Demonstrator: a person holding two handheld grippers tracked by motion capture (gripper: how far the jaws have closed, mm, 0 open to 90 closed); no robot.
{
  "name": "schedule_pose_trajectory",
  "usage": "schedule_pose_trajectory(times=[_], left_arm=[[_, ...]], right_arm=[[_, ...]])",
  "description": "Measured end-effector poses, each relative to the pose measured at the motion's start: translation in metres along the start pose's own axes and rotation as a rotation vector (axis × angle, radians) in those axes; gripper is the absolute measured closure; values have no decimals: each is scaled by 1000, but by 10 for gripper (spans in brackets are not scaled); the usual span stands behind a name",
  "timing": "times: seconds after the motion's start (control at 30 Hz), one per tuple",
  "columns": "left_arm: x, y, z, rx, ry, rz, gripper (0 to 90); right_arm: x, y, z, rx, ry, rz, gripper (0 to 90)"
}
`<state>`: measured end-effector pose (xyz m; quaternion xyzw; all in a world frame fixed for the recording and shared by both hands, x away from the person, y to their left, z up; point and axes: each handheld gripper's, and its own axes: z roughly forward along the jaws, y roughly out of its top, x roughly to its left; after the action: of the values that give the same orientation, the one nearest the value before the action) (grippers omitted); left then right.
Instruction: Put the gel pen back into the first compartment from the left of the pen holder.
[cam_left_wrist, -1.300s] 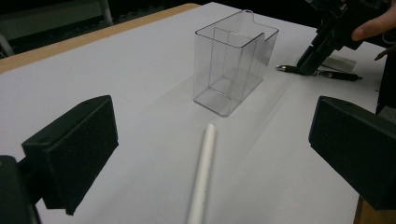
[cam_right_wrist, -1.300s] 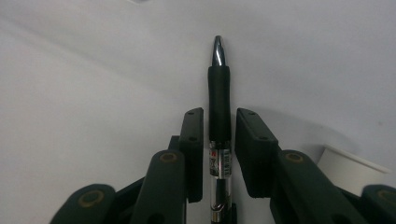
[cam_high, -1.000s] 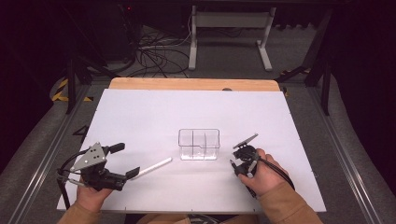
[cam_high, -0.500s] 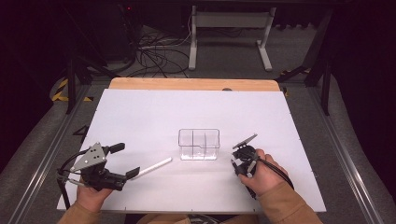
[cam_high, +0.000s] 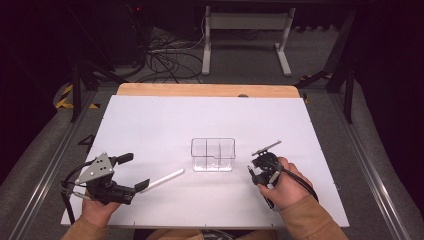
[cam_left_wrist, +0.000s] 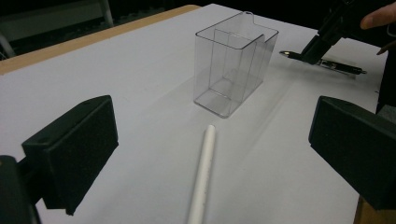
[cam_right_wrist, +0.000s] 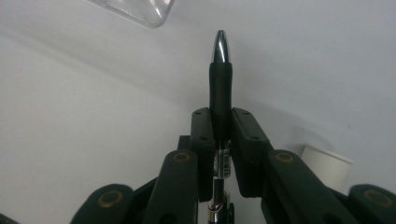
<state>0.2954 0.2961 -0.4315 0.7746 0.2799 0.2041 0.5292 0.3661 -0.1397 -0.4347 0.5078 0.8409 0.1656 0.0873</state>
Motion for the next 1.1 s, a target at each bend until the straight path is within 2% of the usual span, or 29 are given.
schedule_pose_trajectory(times=[0.27, 0.4, 0.6, 0.83, 0.97, 1.1], left_arm=[[0, 0, 0, 0, 1, 0, 22], [0, 0, 0, -4, 4, 1, 22], [0, 0, 0, -6, 6, 4, 22], [0, 0, 0, -6, 9, 4, 22], [0, 0, 0, -7, 4, 0, 22], [0, 0, 0, -7, 6, 4, 22]], right_arm=[[0, 0, -7, -34, 9, 7, 801], [-1, 0, -13, -88, 22, -11, 801], [-3, 0, -27, -214, 49, -21, 801], [-5, -1, -45, -367, 115, -15, 801], [-4, -1, -53, -463, 125, -47, 801], [-3, 2, -60, -545, 160, -70, 801]])
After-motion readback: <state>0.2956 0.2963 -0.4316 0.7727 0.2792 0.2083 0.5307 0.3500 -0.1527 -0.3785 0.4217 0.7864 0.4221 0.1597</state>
